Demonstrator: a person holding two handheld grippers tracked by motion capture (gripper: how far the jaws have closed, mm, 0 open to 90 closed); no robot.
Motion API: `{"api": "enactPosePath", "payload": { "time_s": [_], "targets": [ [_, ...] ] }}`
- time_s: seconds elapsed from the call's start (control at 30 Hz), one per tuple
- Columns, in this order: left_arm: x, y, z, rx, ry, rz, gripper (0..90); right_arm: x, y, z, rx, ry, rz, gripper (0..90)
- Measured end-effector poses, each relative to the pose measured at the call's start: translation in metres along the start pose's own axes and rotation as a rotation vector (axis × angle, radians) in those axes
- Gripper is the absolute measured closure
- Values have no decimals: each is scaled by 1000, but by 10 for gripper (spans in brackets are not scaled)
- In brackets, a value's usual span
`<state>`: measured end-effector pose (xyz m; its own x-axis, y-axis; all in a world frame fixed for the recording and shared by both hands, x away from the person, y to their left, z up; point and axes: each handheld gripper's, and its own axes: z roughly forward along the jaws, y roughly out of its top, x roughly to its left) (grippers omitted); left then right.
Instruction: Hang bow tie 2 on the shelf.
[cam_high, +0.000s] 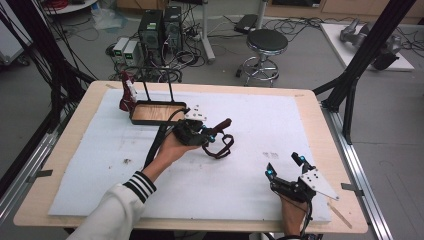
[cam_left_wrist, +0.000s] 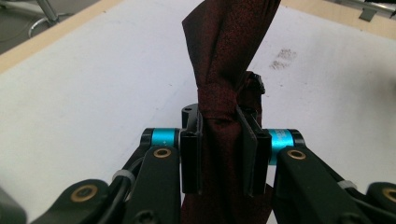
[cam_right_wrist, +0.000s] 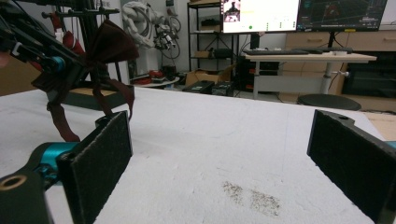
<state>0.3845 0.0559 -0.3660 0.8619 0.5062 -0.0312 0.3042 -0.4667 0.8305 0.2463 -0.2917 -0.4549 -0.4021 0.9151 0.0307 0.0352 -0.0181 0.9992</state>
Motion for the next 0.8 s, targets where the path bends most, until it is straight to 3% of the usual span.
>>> {"api": "enactPosePath", "payload": {
  "time_s": [0.8],
  "targets": [
    [32, -5, -58, -139, 95, -36, 729, 0, 0, 0, 2, -1, 0, 57]
  ]
}}
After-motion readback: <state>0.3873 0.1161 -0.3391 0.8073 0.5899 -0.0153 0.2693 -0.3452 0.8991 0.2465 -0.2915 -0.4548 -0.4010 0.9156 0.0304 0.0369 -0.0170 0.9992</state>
